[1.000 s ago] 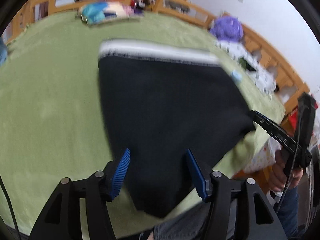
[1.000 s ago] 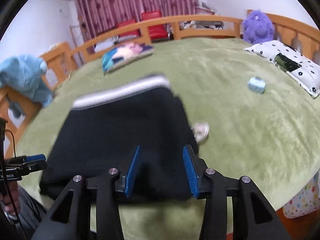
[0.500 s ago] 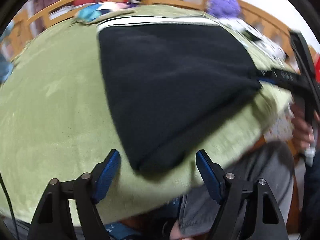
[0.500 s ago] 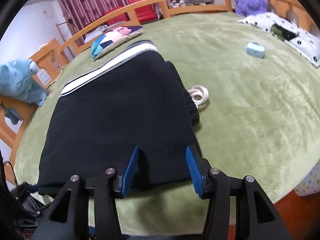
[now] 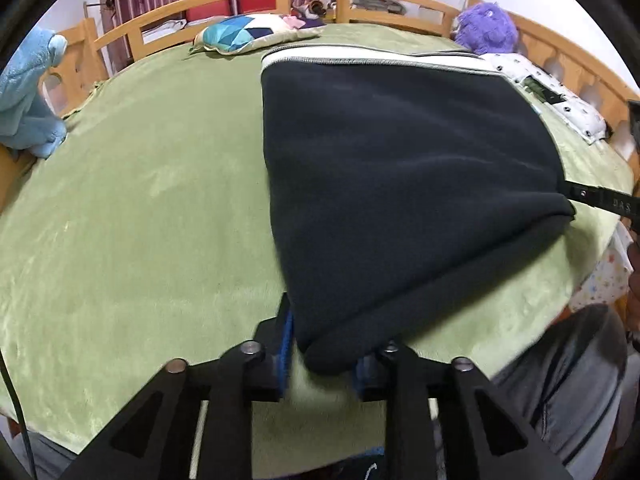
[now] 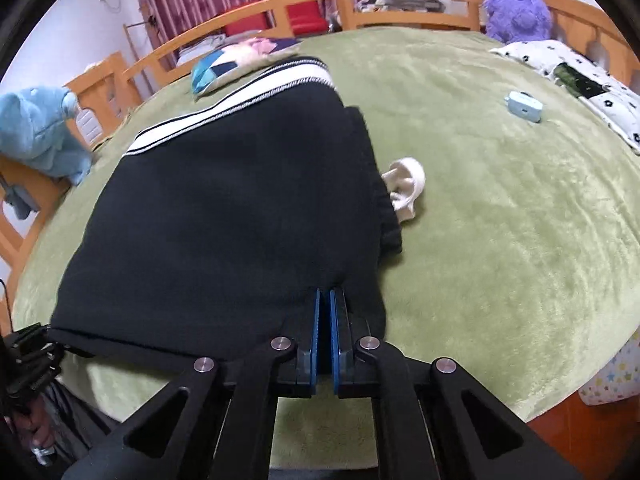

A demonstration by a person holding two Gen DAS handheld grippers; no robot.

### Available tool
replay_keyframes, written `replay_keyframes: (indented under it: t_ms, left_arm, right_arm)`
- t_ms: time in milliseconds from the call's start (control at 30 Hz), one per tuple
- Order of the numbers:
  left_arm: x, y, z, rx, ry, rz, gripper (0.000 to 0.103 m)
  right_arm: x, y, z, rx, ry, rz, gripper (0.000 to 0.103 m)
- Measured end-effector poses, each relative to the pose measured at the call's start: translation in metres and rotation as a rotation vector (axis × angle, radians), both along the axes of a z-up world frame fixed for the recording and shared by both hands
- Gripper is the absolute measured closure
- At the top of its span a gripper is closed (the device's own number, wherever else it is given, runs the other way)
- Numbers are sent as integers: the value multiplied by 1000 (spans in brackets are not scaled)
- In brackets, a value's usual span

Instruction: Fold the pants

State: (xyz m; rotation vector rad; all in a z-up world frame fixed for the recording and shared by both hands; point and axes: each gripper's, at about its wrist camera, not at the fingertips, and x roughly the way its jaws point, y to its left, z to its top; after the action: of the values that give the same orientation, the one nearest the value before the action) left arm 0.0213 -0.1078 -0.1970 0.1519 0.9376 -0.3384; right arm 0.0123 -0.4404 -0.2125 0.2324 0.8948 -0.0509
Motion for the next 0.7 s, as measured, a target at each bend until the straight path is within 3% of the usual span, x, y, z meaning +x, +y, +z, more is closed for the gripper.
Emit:
replay_keyframes:
  t_ms: [67,167,367,500,567,600,633,667,700]
  left_arm:
    - [-1,10,10,-25,13,18,48]
    - [-9,23,28,-91,-9,-31,47]
    - [-8,38,52,-185,-31,-60,44]
    - [-4,38,69,-182,-81,-35,39]
    - [9,35,71,-172,-90,-29,38]
    - [15,34,72,-174,-91,-21,38]
    - [21,32,73,-185,-90,-13,38]
    - [27,32,75,-197,-86,-7,39]
    - [35,31,76,-211,-80,6,39]
  right_arm:
    - [-2,-10,10,50,5,7,94]
    - [-6,-21,30,49,-68,-13,71]
    - [41,-28,56,60,-146,-19,68]
    - [93,-25,55,30,-147,-22,55]
    - [127,-21,40,8,-71,-16,61]
    - [136,-20,33,17,-40,-6,76]
    - [140,-19,31,12,-28,2,80]
    - [138,-19,39,-1,-55,16,92]
    - [129,-27,53,48,-107,33,92]
